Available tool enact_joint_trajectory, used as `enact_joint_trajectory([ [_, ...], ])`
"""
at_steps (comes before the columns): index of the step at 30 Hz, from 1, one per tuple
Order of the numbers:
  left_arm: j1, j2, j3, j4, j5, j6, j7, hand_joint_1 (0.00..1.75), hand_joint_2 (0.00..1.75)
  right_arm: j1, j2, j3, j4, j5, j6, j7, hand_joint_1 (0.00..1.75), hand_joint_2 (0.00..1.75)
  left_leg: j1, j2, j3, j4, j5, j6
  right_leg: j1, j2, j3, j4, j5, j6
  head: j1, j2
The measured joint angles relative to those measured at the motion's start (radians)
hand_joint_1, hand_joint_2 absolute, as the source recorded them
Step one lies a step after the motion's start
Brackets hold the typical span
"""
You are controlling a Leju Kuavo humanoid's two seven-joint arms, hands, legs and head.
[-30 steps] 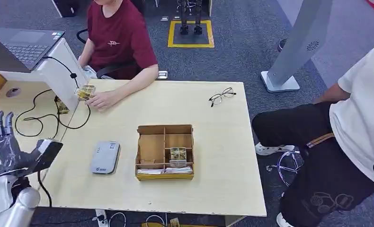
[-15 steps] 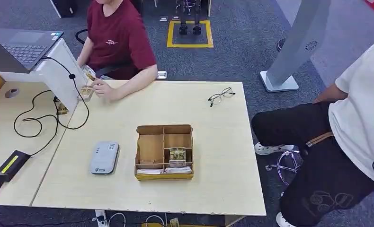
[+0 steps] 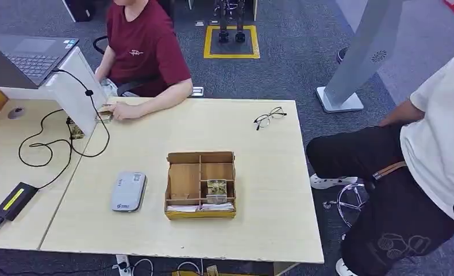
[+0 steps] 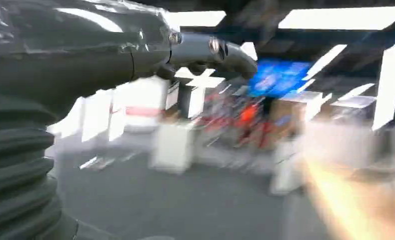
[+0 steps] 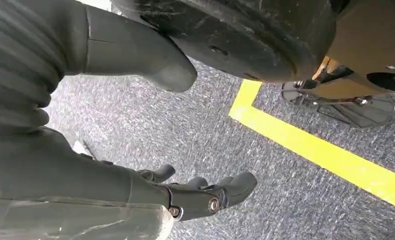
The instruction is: Pass the card to the sensor for recognition and then transmit it.
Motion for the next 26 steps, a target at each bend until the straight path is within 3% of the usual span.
enact_joint_trajectory([
  [4, -0.015, -0.094, 0.065, 0.23, -0.092, 0.109, 0.161, 0.0, 1.75, 0.001, 0.001, -0.008, 0.0, -0.002, -0.017, 0.0, 0.0, 1.75, -0.001, 0.0, 0.0, 0.0, 0.0, 0.0, -0.001, 0.0, 0.0, -0.001, 0.001, 0.001, 0.002, 0.0],
  [7, -0.024, -0.154, 0.098, 0.4, -0.144, 0.105, 0.27, 0.0, 1.75, 0.003, 0.001, -0.018, 0.0, -0.01, -0.027, -0.002, 0.0, 1.75, -0.001, 0.0, 0.0, 0.0, 0.0, 0.001, -0.001, 0.0, 0.0, -0.002, 0.001, 0.001, 0.001, 0.0],
  [10, -0.03, -0.204, 0.101, 0.509, -0.161, 0.093, 0.281, 0.0, 1.75, 0.006, 0.001, -0.027, 0.002, -0.018, -0.038, -0.005, 0.0, 1.75, -0.001, -0.001, 0.0, 0.001, -0.001, 0.001, -0.001, -0.001, 0.0, -0.002, 0.001, 0.001, 0.002, 0.0],
  [13, -0.042, -0.235, 0.107, 0.589, -0.088, 0.043, 0.27, 0.0, 1.75, 0.011, 0.001, -0.035, 0.003, -0.016, -0.046, -0.003, 0.0, 1.75, 0.0, 0.0, 0.0, 0.001, -0.001, 0.001, 0.0, 0.0, 0.0, -0.002, 0.001, 0.001, 0.003, 0.0],
  [21, -0.036, -0.258, -0.027, 0.657, 0.099, -0.049, 0.263, 0.0, 1.75, 0.03, -0.004, -0.066, -0.008, -0.042, -0.01, 0.011, 0.0, 1.75, 0.0, 0.0, 0.0, 0.001, -0.001, 0.001, 0.0, 0.0, 0.0, -0.002, 0.001, 0.001, 0.003, 0.0],
  [22, -0.034, -0.258, -0.053, 0.659, 0.123, -0.06, 0.265, 0.0, 1.75, 0.032, -0.005, -0.07, -0.011, -0.044, -0.005, 0.014, 0.0, 0.0, 0.0, 0.0, 0.0, 0.001, -0.001, 0.001, 0.0, 0.0, 0.0, -0.002, 0.001, 0.001, 0.002, 0.0],
  [23, -0.031, -0.258, -0.08, 0.66, 0.149, -0.072, 0.266, 0.0, 0.0, 0.035, -0.005, -0.074, -0.013, -0.05, 0.001, 0.016, 0.0, 0.0, 0.0, 0.0, 0.0, 0.001, -0.001, 0.001, 0.0, 0.0, 0.0, -0.002, 0.001, 0.001, 0.003, 0.0],
  [24, -0.028, -0.258, -0.106, 0.661, 0.171, -0.083, 0.266, 0.0, 0.0, 0.038, -0.006, -0.077, -0.018, -0.058, 0.007, 0.018, 0.0, 1.75, 0.0, 0.0, 0.0, 0.001, -0.001, 0.001, 0.0, 0.0, 0.0, -0.002, 0.001, 0.001, 0.002, 0.0],
  [26, -0.023, -0.258, -0.155, 0.661, 0.212, -0.104, 0.269, 0.0, 0.0, 0.043, -0.008, -0.086, -0.025, -0.061, 0.016, 0.021, 0.0, 1.75, 0.0, 0.0, 0.0, 0.001, -0.001, 0.001, 0.0, 0.0, 0.0, -0.002, 0.001, 0.001, 0.003, 0.0],
])
